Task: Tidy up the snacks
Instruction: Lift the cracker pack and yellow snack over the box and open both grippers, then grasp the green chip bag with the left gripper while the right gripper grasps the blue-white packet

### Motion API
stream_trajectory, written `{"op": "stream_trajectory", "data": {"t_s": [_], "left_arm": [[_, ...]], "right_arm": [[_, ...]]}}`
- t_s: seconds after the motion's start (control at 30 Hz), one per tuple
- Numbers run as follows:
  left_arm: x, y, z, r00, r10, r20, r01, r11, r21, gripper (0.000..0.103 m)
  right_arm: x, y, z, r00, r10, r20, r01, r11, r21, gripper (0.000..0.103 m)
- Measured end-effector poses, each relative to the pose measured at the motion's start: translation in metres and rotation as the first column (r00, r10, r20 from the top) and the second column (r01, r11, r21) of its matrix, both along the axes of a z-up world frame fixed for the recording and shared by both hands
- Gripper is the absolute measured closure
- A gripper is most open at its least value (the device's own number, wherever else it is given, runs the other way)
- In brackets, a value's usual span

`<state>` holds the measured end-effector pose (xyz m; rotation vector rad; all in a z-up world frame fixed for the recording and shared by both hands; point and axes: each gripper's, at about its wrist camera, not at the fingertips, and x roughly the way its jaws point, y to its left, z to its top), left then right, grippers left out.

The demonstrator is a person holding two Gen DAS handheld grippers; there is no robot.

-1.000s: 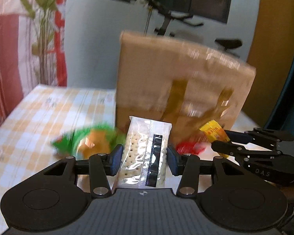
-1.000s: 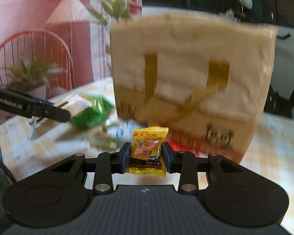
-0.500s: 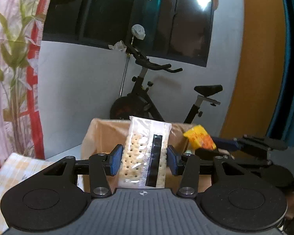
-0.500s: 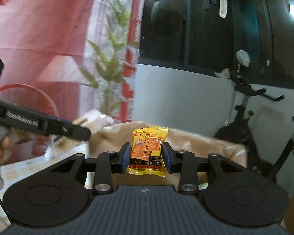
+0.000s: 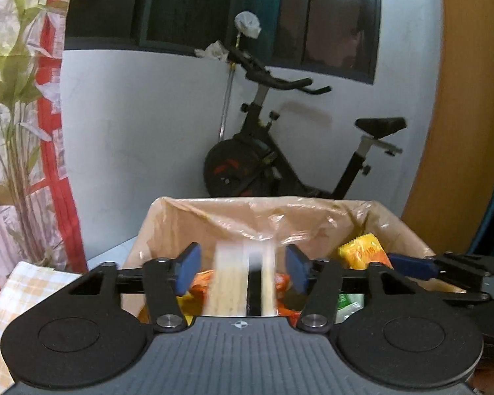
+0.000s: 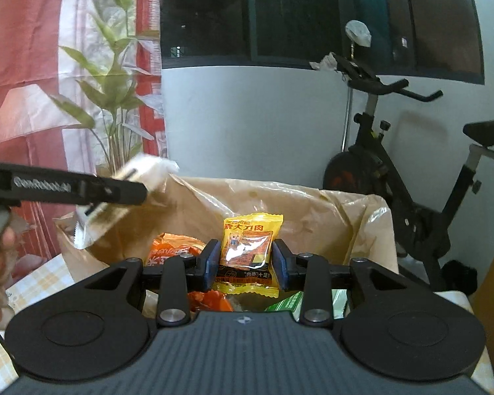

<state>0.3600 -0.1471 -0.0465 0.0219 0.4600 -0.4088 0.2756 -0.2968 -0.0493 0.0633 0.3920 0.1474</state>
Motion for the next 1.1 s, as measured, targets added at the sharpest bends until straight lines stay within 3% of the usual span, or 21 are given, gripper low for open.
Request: {"op": "stream_trajectory", "data": {"t_s": [0.17, 0.43, 0.57, 0.7, 0.87, 1.1], "left_arm": [[-0.007, 0.023, 0.000, 1.000, 0.024, 0.000, -0.024, 0.999, -0.026, 0.037], [-0.038, 0.071, 0.021, 0.999, 0.041, 0.000, -0.041, 0.999, -0.014, 0.036], [-0.057, 0.098, 0.022, 0.998, 0.066, -0.001, -0.066, 0.998, 0.003, 0.029], [-0.066, 0.121, 0.007, 0.995, 0.094, -0.040, -0.094, 0.996, 0.013, 0.027], [-0.056, 0.141, -0.029, 0.979, 0.134, -0.153, -0.135, 0.991, 0.007, 0.027], [-0.037, 0.144, -0.079, 0.925, 0.276, -0.263, -0.275, 0.961, 0.041, 0.027]], "right_arm": [[-0.009, 0.001, 0.001, 1.000, -0.016, 0.016, 0.017, 1.000, -0.018, 0.055], [-0.040, 0.000, 0.010, 0.997, -0.008, 0.074, 0.002, 0.998, 0.070, 0.054], [-0.062, 0.006, 0.009, 0.993, 0.003, 0.119, -0.014, 0.996, 0.092, 0.054], [-0.082, 0.018, 0.005, 0.987, 0.017, 0.158, -0.030, 0.996, 0.080, 0.054], [-0.102, 0.036, -0.009, 0.984, 0.044, 0.174, -0.056, 0.996, 0.066, 0.054], [-0.108, 0.050, -0.041, 0.992, 0.084, 0.091, -0.088, 0.995, 0.042, 0.054]]}}
